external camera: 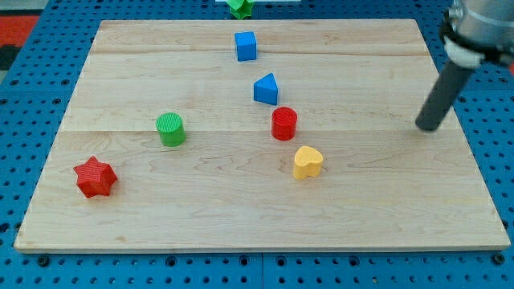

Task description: Move the blue cube right to the green circle

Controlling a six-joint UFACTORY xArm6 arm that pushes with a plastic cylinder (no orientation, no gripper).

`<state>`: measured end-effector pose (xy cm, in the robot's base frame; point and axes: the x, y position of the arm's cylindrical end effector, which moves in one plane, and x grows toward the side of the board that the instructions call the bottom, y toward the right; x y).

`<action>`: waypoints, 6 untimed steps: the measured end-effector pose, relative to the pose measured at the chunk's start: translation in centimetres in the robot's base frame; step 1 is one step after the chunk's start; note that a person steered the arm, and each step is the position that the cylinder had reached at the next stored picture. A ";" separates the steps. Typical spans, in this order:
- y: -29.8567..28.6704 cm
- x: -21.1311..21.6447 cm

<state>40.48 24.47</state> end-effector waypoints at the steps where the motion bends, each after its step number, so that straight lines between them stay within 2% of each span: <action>1: -0.4 -9.2; 3: -7.8 -20.1; 4: -19.1 -20.1; 5: -28.3 -17.0; 6: -29.5 -11.4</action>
<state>29.05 -5.02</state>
